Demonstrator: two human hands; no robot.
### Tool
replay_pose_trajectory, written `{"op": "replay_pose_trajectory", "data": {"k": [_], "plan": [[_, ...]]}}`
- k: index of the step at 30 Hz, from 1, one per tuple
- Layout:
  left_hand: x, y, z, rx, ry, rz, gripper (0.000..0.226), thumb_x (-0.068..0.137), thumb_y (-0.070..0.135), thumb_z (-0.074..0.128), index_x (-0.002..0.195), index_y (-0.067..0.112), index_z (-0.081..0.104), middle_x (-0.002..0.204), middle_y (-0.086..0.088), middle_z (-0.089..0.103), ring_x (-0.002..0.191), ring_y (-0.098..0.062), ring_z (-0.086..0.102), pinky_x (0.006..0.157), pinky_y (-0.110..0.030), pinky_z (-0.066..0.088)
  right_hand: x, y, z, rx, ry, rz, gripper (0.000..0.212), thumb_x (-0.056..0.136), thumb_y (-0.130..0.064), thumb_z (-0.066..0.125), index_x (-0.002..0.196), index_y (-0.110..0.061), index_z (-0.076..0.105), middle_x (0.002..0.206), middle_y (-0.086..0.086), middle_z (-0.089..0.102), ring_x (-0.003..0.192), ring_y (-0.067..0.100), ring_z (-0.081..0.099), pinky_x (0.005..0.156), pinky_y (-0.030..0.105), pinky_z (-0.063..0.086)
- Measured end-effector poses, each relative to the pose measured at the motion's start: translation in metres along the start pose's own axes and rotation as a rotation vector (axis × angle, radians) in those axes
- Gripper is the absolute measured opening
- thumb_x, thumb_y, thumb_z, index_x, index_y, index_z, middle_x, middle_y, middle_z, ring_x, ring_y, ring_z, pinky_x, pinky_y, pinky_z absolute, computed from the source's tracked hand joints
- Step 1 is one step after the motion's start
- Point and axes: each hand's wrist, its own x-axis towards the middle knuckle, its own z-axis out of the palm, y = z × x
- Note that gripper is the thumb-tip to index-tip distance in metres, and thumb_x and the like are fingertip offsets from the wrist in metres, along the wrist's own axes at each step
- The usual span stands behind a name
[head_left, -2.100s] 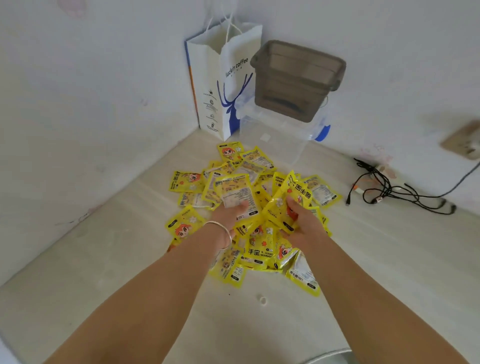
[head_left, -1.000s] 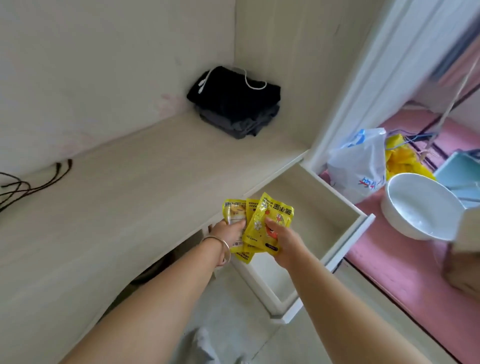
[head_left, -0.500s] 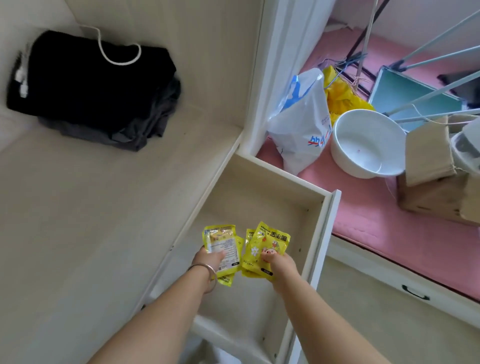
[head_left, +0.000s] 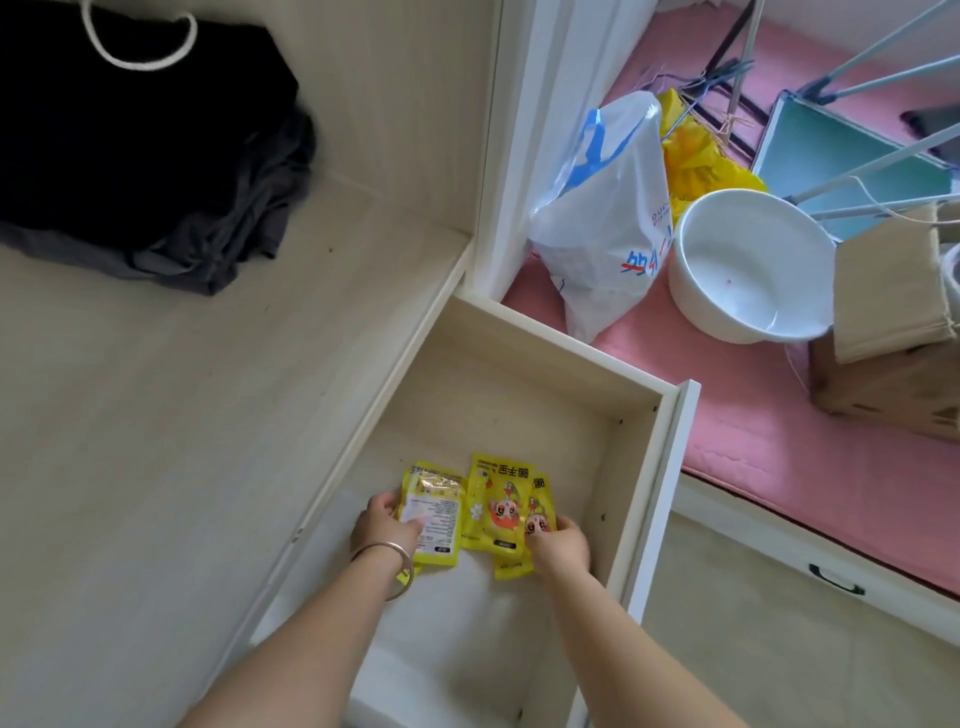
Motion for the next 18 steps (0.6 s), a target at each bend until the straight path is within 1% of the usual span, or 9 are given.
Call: {"op": "replay_pose_trajectory", "data": {"k": [3,5,6,9,11,12,13,15,18], "plan": [[-0.016,0.007,-0.011,0.066,0.054,0.028,0.052,0.080,0.019,0.066,0.130,0.017,0.050,0.134,-0.014,0.049,0.122,-0.031,0.051,0.102,-0.032,0.038,-0.018,-0.006,-0.008,-0.136,0.058,-0.104,0.047,0.086,-0.008,0.052,0.133,-0.012,0.049,0.127,0.011,0.059,0.115,0.031,0.057,0.090,0.032,0.046],[-0.030,0.010,-0.019,0.076,0.082,0.064,0.050,0.082,0.019,0.063,0.130,0.015,0.050,0.135,-0.015,0.048,0.123,-0.031,0.049,0.101,-0.031,0.038,-0.033,-0.013,-0.014,-0.198,0.065,-0.173,0.053,0.087,-0.007,0.051,0.139,-0.013,0.041,0.139,0.008,0.047,0.123,0.028,0.051,0.095,0.032,0.043],[-0.038,0.010,-0.022,0.071,0.093,0.093,0.048,0.082,0.020,0.063,0.129,0.015,0.051,0.134,-0.014,0.049,0.123,-0.030,0.049,0.100,-0.030,0.039,-0.041,-0.017,-0.017,-0.238,0.063,-0.212,0.055,0.087,-0.006,0.050,0.140,-0.013,0.040,0.142,0.007,0.043,0.125,0.026,0.049,0.097,0.033,0.042],[-0.073,0.006,-0.033,0.043,0.128,0.217,0.041,0.084,0.019,0.062,0.124,0.016,0.054,0.130,-0.007,0.056,0.118,-0.023,0.054,0.095,-0.026,0.040,-0.071,-0.024,-0.025,-0.370,0.057,-0.387,0.052,0.086,-0.011,0.052,0.137,-0.014,0.042,0.139,0.007,0.043,0.127,0.026,0.044,0.102,0.036,0.041],[-0.104,-0.001,-0.040,-0.006,0.167,0.316,0.036,0.084,0.013,0.061,0.120,0.015,0.057,0.125,-0.005,0.060,0.102,-0.019,0.061,0.087,-0.022,0.042,-0.097,-0.025,-0.030,-0.459,0.044,-0.538,0.049,0.086,-0.016,0.053,0.135,-0.014,0.044,0.136,0.007,0.045,0.127,0.025,0.041,0.102,0.035,0.038],[-0.120,-0.007,-0.044,-0.034,0.196,0.368,0.035,0.083,0.010,0.060,0.118,0.015,0.058,0.123,-0.005,0.060,0.094,-0.018,0.062,0.086,-0.022,0.044,-0.112,-0.024,-0.032,-0.507,0.031,-0.624,0.049,0.086,-0.018,0.052,0.135,-0.015,0.044,0.134,0.007,0.045,0.127,0.025,0.040,0.102,0.035,0.037],[-0.136,-0.014,-0.047,-0.059,0.238,0.415,0.034,0.083,0.008,0.060,0.116,0.016,0.059,0.121,-0.005,0.060,0.089,-0.018,0.063,0.086,-0.024,0.046,-0.127,-0.023,-0.034,-0.553,0.012,-0.717,0.050,0.086,-0.019,0.052,0.135,-0.015,0.043,0.133,0.006,0.046,0.126,0.025,0.040,0.103,0.034,0.036],[-0.167,-0.031,-0.056,-0.102,0.341,0.470,0.033,0.085,0.008,0.057,0.116,0.017,0.059,0.119,-0.003,0.060,0.091,-0.018,0.064,0.088,-0.026,0.047,-0.158,-0.019,-0.035,-0.628,-0.033,-0.908,0.051,0.085,-0.021,0.053,0.135,-0.017,0.043,0.133,0.005,0.047,0.126,0.025,0.040,0.104,0.033,0.034],[-0.209,-0.061,-0.071,-0.193,0.472,0.486,0.031,0.087,0.009,0.053,0.116,0.018,0.059,0.116,0.000,0.060,0.090,-0.015,0.063,0.085,-0.024,0.046,-0.204,-0.010,-0.029,-0.703,-0.101,-1.133,0.050,0.087,-0.023,0.054,0.135,-0.019,0.043,0.134,0.003,0.048,0.126,0.023,0.040,0.103,0.031,0.033]]}}
